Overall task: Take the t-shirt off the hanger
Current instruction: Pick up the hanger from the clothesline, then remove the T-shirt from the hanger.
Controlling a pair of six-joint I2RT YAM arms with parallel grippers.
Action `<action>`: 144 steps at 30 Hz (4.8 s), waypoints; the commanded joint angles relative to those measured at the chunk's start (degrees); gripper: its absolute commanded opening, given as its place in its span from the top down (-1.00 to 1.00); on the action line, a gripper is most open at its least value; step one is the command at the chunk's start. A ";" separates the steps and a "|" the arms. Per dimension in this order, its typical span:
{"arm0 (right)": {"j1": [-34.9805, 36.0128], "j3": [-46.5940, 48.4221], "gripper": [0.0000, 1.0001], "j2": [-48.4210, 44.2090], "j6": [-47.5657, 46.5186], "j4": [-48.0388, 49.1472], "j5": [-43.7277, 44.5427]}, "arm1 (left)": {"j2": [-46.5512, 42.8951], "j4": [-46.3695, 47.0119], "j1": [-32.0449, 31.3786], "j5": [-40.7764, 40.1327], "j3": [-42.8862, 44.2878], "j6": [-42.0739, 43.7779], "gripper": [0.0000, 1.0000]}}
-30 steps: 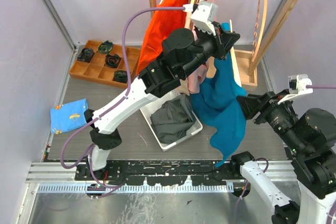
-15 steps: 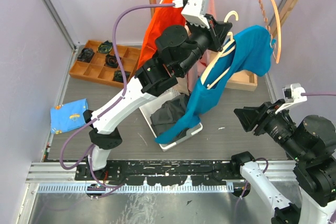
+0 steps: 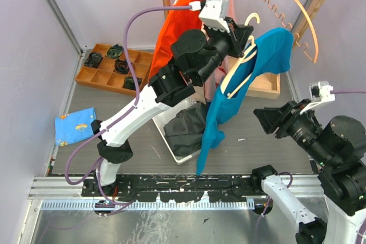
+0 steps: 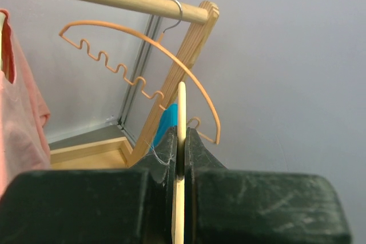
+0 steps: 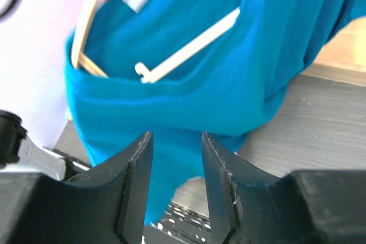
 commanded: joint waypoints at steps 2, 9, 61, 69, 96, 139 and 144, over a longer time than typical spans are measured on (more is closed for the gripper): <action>-0.15 3.71 0.11 5.74 8.90 10.87 2.28 | -2.26 3.93 -1.61 -2.37 -3.41 0.88 1.00; -0.20 1.22 0.14 9.11 21.29 22.54 -2.10 | -1.40 5.82 -4.62 -7.56 -2.92 7.89 1.00; -0.23 -9.54 0.39 8.15 32.75 34.65 -10.01 | 2.67 16.52 -8.40 -16.09 -0.72 18.53 1.00; -0.21 -10.41 0.42 8.59 33.06 35.89 -10.16 | 2.91 17.22 -8.49 -16.36 -0.61 18.80 1.00; -0.17 -10.83 0.99 8.06 32.99 37.81 -12.42 | -9.03 18.36 -9.02 -18.92 -16.98 21.84 -0.39; -0.16 -8.84 0.99 24.89 40.90 65.76 -20.26 | -46.13 -7.26 -9.02 -6.32 -59.47 -0.56 -0.83; -0.19 -6.66 0.99 25.62 38.43 62.33 -19.52 | -46.29 -7.43 -9.02 -6.27 -62.65 -2.22 -0.86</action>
